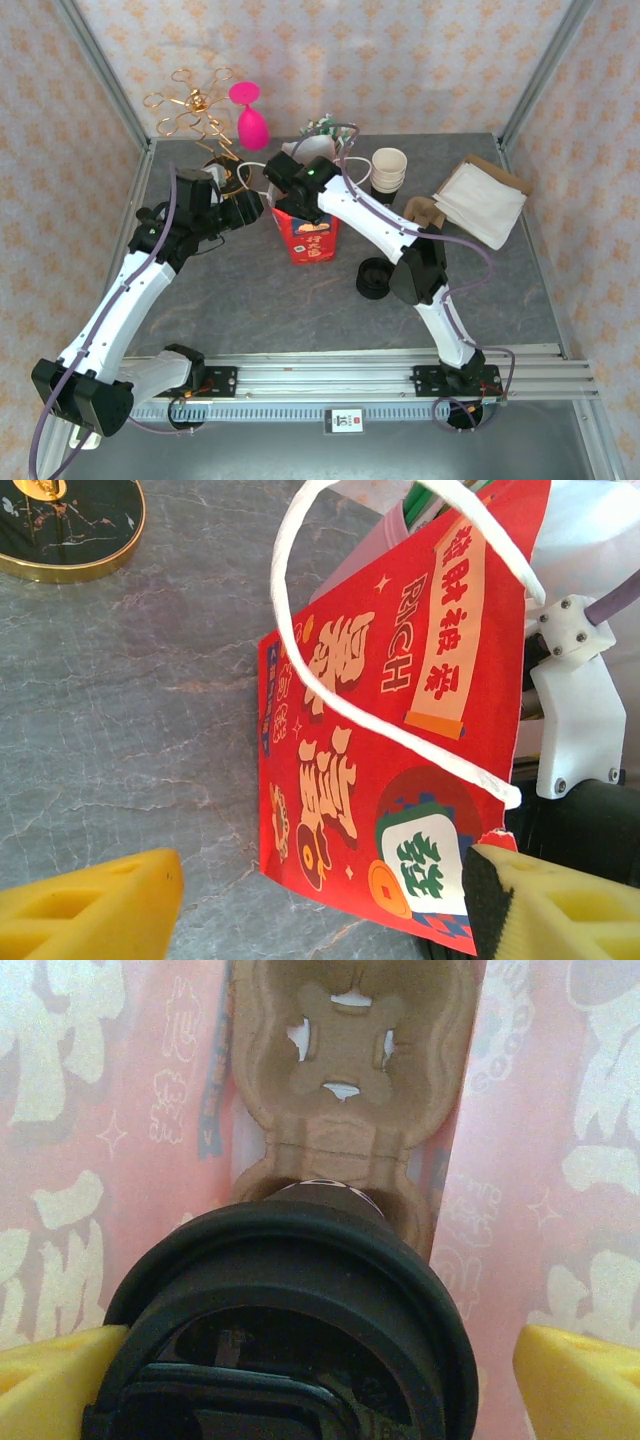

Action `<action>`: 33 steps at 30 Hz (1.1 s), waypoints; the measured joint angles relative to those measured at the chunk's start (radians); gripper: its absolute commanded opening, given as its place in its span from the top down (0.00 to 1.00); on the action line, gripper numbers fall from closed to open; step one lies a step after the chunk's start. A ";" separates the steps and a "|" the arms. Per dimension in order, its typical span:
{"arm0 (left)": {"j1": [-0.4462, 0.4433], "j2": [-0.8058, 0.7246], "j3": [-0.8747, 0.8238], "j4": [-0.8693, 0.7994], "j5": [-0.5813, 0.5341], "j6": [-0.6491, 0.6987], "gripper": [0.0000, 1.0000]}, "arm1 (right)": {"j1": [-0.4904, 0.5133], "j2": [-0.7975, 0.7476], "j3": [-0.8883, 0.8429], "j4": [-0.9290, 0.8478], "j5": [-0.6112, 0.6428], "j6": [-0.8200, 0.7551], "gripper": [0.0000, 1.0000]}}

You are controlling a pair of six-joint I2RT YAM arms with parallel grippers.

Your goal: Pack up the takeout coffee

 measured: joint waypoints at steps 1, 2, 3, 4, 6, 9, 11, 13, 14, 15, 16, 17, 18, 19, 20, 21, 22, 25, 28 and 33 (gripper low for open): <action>0.000 0.001 0.000 0.002 0.000 0.000 0.25 | 0.000 0.000 0.000 0.000 0.000 0.000 0.02; 0.000 0.001 0.000 0.003 0.000 0.000 0.25 | 0.000 0.000 0.001 0.000 0.000 0.000 0.02; 0.000 0.001 0.000 0.003 0.000 0.000 0.25 | 0.000 0.000 0.001 -0.001 0.000 0.000 0.01; 0.000 0.001 0.000 0.003 0.000 0.000 0.25 | 0.000 0.000 0.003 -0.003 0.000 0.000 0.01; -0.002 0.001 0.000 0.003 0.000 0.000 0.25 | 0.000 0.000 0.005 -0.006 0.000 0.000 0.00; -0.003 0.003 0.000 0.003 0.000 0.000 0.25 | -0.002 0.000 0.008 -0.008 0.000 0.000 0.00; -0.008 0.006 0.001 0.004 0.000 -0.002 0.25 | -0.002 0.000 0.010 -0.008 0.000 0.000 0.00; -0.017 0.012 0.002 0.004 0.000 -0.005 0.25 | -0.002 0.000 0.012 -0.009 0.000 0.000 0.00; -0.021 0.014 0.002 0.005 0.000 -0.007 0.25 | -0.002 0.000 0.014 -0.011 0.000 0.000 0.00; -0.023 0.016 0.002 0.006 0.000 -0.007 0.25 | -0.002 0.000 0.014 -0.011 0.000 0.000 0.00; -0.028 0.017 0.002 0.006 0.000 -0.008 0.25 | -0.002 0.000 0.014 -0.011 0.000 0.000 0.00; -0.030 0.018 0.003 0.007 -0.001 -0.008 0.25 | -0.002 0.000 0.014 -0.011 0.000 0.000 0.00; -0.035 0.020 0.005 0.007 -0.001 -0.008 0.25 | -0.002 0.000 0.014 -0.011 0.000 0.000 0.00; -0.038 0.021 0.008 0.008 -0.001 -0.008 0.25 | -0.002 0.000 0.014 -0.011 0.000 0.000 0.00; -0.042 0.022 0.008 0.010 -0.001 -0.008 0.25 | -0.002 0.000 0.014 -0.011 -0.001 0.000 0.00; -0.045 0.023 0.011 0.010 -0.002 -0.008 0.25 | -0.002 0.000 0.016 -0.012 -0.001 0.000 0.00; -0.048 0.024 0.014 0.010 -0.001 -0.008 0.25 | -0.002 0.000 0.016 -0.011 -0.001 0.000 0.00; -0.055 0.029 0.019 0.011 -0.002 -0.009 0.25 | -0.002 0.000 0.016 -0.011 -0.001 0.000 0.00; -0.055 0.032 0.019 0.013 -0.002 -0.015 0.25 | -0.002 0.000 0.016 -0.011 -0.002 0.000 0.00; -0.055 0.034 0.019 0.014 -0.002 -0.016 0.25 | -0.005 0.000 0.016 -0.011 -0.005 0.000 0.00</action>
